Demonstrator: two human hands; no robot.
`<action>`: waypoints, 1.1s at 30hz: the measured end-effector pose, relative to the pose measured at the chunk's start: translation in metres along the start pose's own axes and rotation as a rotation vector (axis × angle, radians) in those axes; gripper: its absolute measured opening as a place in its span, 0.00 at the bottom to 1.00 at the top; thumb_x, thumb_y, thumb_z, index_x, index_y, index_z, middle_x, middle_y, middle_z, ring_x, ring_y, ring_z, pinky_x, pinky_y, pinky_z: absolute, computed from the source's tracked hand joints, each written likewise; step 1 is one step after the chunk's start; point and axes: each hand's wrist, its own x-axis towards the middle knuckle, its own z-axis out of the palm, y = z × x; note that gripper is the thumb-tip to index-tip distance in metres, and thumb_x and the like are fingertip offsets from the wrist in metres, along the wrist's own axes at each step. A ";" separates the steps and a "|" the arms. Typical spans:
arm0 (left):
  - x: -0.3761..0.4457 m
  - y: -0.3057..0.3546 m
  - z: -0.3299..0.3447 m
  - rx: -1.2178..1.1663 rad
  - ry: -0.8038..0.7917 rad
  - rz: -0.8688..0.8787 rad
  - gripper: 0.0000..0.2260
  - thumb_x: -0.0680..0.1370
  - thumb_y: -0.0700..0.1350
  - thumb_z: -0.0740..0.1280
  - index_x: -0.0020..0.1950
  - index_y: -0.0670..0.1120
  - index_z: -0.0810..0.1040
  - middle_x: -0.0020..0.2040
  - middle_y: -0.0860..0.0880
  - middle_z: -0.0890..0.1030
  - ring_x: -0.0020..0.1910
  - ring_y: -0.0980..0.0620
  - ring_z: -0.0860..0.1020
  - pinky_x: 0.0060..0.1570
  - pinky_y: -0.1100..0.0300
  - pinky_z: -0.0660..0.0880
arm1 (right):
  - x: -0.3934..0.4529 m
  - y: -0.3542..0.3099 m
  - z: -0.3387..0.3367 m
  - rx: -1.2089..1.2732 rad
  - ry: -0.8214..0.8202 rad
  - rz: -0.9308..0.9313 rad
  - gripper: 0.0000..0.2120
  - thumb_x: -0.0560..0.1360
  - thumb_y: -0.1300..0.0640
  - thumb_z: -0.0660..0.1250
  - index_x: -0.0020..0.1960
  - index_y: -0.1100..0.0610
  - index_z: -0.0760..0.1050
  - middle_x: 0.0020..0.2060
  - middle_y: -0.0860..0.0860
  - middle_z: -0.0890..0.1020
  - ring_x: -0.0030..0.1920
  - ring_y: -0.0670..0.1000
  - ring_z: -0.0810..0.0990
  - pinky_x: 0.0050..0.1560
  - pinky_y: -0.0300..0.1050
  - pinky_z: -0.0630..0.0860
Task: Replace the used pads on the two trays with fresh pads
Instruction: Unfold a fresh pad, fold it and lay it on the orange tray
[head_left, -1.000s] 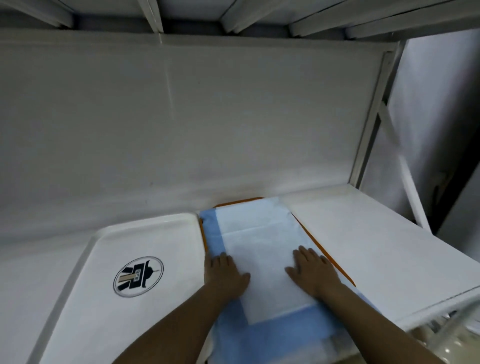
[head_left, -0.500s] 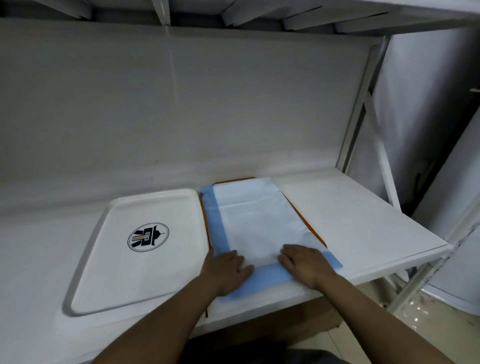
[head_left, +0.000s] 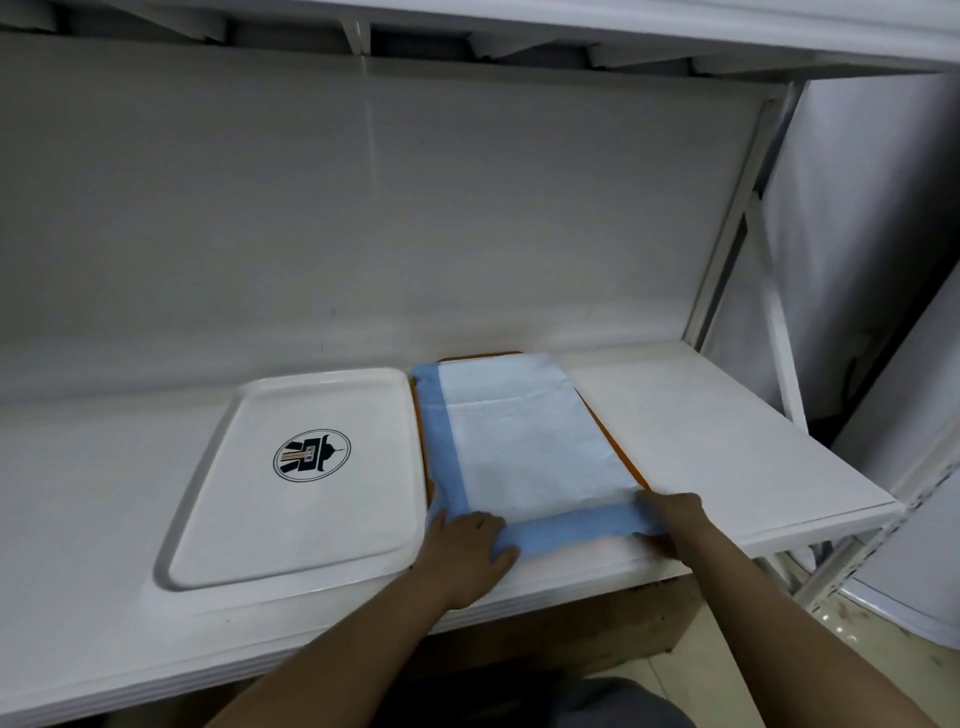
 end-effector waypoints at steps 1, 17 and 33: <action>0.001 -0.001 -0.001 -0.010 -0.002 -0.019 0.23 0.81 0.59 0.50 0.73 0.50 0.63 0.72 0.51 0.67 0.71 0.52 0.65 0.72 0.52 0.49 | 0.001 0.001 0.001 0.083 -0.086 0.052 0.11 0.77 0.57 0.65 0.55 0.62 0.71 0.43 0.59 0.73 0.50 0.59 0.77 0.45 0.47 0.73; 0.030 0.013 -0.013 -0.157 -0.126 -0.005 0.26 0.81 0.58 0.53 0.77 0.49 0.55 0.77 0.49 0.58 0.74 0.49 0.61 0.72 0.54 0.59 | -0.012 -0.025 -0.021 0.027 -0.323 -0.099 0.14 0.77 0.62 0.64 0.62 0.64 0.73 0.53 0.61 0.77 0.40 0.55 0.77 0.39 0.47 0.76; 0.047 0.019 -0.014 -0.136 -0.103 0.053 0.32 0.79 0.64 0.52 0.78 0.49 0.53 0.77 0.49 0.57 0.75 0.50 0.58 0.73 0.54 0.57 | -0.003 -0.019 -0.024 0.268 -0.398 -0.172 0.14 0.77 0.67 0.61 0.53 0.52 0.80 0.52 0.55 0.80 0.54 0.56 0.78 0.50 0.47 0.77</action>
